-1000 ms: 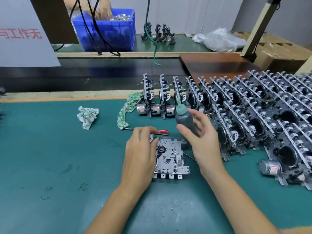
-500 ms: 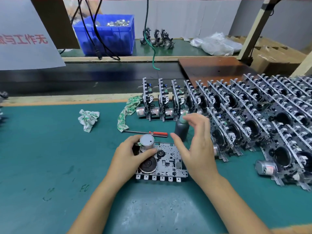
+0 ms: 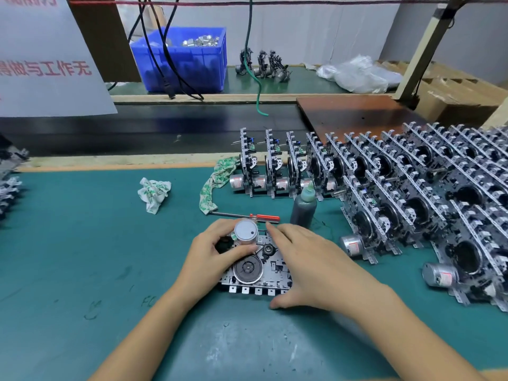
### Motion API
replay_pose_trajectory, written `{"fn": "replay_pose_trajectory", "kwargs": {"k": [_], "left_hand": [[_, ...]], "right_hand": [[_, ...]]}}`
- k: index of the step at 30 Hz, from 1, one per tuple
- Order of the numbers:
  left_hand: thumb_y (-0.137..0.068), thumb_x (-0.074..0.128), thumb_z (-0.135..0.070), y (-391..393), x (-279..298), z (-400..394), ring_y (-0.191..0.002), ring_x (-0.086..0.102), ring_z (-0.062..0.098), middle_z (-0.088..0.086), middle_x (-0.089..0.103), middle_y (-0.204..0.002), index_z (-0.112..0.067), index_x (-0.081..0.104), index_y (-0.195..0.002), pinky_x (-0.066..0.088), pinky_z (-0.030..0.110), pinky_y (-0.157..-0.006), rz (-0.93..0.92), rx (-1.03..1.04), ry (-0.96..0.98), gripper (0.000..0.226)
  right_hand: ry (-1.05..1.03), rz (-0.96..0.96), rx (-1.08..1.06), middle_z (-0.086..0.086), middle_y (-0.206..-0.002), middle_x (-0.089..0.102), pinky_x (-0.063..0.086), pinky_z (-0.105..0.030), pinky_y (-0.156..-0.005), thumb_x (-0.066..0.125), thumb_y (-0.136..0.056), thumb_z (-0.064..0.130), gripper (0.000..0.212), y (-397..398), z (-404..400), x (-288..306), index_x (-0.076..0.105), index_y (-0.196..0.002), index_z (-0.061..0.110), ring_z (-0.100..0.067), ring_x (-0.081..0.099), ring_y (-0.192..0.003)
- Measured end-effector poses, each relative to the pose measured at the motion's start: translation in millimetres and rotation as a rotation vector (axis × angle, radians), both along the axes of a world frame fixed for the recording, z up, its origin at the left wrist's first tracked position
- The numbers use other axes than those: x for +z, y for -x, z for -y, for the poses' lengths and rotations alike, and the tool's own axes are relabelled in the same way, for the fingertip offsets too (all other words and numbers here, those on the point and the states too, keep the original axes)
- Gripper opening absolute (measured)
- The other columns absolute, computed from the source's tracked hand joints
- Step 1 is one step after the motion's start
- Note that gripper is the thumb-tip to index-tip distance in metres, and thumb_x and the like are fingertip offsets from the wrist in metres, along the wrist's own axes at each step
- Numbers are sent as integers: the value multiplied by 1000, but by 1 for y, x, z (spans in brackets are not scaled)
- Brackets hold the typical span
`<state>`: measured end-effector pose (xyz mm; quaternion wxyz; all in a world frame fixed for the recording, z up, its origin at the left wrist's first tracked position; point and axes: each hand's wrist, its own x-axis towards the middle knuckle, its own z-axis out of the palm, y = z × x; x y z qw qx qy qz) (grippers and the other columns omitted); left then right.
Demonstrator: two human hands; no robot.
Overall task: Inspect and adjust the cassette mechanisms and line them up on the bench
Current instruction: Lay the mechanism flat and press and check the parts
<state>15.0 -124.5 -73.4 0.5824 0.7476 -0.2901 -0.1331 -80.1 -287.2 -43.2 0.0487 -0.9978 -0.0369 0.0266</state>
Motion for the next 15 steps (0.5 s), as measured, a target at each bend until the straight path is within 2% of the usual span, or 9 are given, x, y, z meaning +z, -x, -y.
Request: {"fn": "replay_pose_trajectory", "kwargs": {"k": [2, 4, 6, 7, 9, 11, 13, 14, 15], "left_hand": [[-65, 73, -31, 1, -1, -1, -104, 61, 9, -2, 67, -107, -24, 69, -102, 45, 23, -92, -6, 3, 12, 38], [-64, 80, -27, -1, 1, -4, -100, 64, 11, 0, 69, -106, -24, 69, -104, 47, 28, -90, -67, -8, 60, 42], [-61, 88, -29, -5, 3, -8, -99, 65, 15, 3, 70, -110, -25, 68, -111, 50, 30, -89, -207, -41, 159, 53], [-58, 86, -39, -7, 4, -10, -101, 64, 19, 8, 70, -112, -22, 68, -113, 51, 34, -91, -314, -63, 229, 60], [-53, 78, -65, -8, 3, -13, -101, 64, 27, 15, 69, -111, -13, 73, -105, 50, 39, -92, -517, -116, 342, 73], [-64, 59, -77, -7, 4, -11, -99, 65, 28, 14, 71, -106, -9, 76, -94, 51, 38, -89, -607, -165, 370, 76], [-77, 35, -74, -6, 1, -8, -110, 60, 33, 16, 64, -121, 0, 67, -114, 45, 40, -98, -706, -194, 441, 89], [-77, 30, -74, -6, 0, -8, -106, 57, 39, 22, 57, -127, 7, 54, -126, 42, 43, -97, -781, -212, 493, 97], [-76, 29, -75, -6, 0, -8, -92, 55, 39, 25, 52, -124, 7, 47, -130, 42, 42, -86, -846, -224, 524, 100]], "right_hand": [[73, 12, 25, -1, -139, 35, 35, -32, -103, 69, -63, 64, 113, -4, -2, 3, 14, -148, 12, -20, 38, -129], [116, 55, 60, 0, -131, 45, 43, -33, -92, 67, -64, 60, 102, -8, -4, 6, 24, -144, 13, -21, 48, -120], [45, 84, 81, 5, -129, 50, 44, -31, -88, 66, -61, 62, 99, -7, -1, 11, 30, -141, 18, -18, 52, -115], [-64, 76, 73, 9, -128, 53, 44, -28, -89, 66, -57, 64, 99, -5, 1, 14, 33, -141, 21, -14, 53, -114], [-421, 47, 32, 24, -119, 59, 41, -13, -89, 71, -51, 65, 93, 0, 3, 21, 45, -135, 34, 1, 55, -108], [-866, -19, -19, 36, -105, 62, 38, -2, -85, 79, -48, 53, 74, 7, -1, 24, 54, -117, 45, 12, 57, -102], [-1328, -123, -29, 22, -103, 69, 47, -12, -85, 81, -47, 41, 69, 12, -8, 21, 58, -112, 34, 2, 63, -98], [-1504, -162, -31, 7, -107, 71, 51, -23, -87, 84, -46, 42, 74, 14, -11, 18, 61, -114, 23, -8, 65, -100], [-1647, -207, -26, -6, -111, 69, 52, -34, -91, 86, -46, 49, 80, 15, -15, 15, 64, -114, 13, -18, 64, -102]]}}
